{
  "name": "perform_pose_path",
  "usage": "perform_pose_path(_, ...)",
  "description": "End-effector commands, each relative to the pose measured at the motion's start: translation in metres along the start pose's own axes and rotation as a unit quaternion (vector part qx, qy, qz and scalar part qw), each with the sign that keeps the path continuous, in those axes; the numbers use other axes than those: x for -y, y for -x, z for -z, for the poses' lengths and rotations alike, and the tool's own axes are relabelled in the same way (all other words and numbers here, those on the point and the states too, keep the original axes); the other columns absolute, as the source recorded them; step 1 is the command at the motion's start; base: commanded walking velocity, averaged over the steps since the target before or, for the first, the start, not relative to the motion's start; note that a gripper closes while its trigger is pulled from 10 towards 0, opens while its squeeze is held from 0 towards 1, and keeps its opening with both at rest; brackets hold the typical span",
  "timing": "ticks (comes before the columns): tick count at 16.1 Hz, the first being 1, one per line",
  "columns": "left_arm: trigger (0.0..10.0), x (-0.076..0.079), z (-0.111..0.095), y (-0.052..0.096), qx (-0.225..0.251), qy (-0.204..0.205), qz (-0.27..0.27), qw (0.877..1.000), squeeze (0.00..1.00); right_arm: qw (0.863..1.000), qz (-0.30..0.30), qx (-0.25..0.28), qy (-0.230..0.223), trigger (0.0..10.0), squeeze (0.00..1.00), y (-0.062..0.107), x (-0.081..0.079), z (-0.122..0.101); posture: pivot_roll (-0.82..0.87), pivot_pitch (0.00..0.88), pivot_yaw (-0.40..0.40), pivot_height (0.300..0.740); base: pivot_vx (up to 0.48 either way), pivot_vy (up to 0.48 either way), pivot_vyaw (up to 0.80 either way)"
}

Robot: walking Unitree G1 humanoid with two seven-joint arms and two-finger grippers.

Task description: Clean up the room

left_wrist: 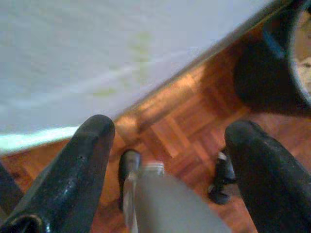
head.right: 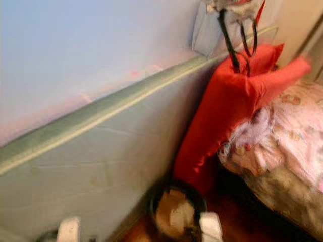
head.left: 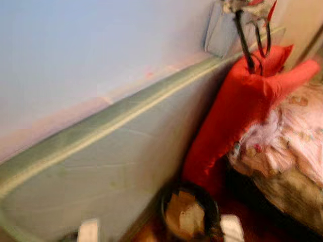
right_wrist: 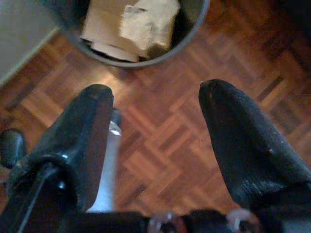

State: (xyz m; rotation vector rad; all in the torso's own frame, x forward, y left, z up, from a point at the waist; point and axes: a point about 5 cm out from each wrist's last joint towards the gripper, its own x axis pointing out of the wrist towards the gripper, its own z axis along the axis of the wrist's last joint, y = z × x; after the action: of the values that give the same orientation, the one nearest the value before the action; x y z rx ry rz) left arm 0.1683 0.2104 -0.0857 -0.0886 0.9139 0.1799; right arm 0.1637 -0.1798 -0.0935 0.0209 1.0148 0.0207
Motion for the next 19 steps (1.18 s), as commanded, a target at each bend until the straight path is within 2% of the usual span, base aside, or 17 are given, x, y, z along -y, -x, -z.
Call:
perform_pose_path(1,10.0,0.0301,0.0179,0.0015,-0.05,-0.116,0.06,0.99,0.0,0.995,0.004,0.059,-0.081,10.0,0.0,-0.0026,0.0239,-0.0661,0.11,0.0,-0.144,0.74,0.0,-0.334,0.0)
perform_pose_path(19,10.0,0.0301,0.0178,0.0014,-0.051,-0.115,0.06,0.99,0.0,0.995,0.003,0.059,-0.079,10.0,0.0,-0.0026,0.0237,-0.0664,0.11,0.0,-0.132,0.74,0.0,-0.333,0.0)
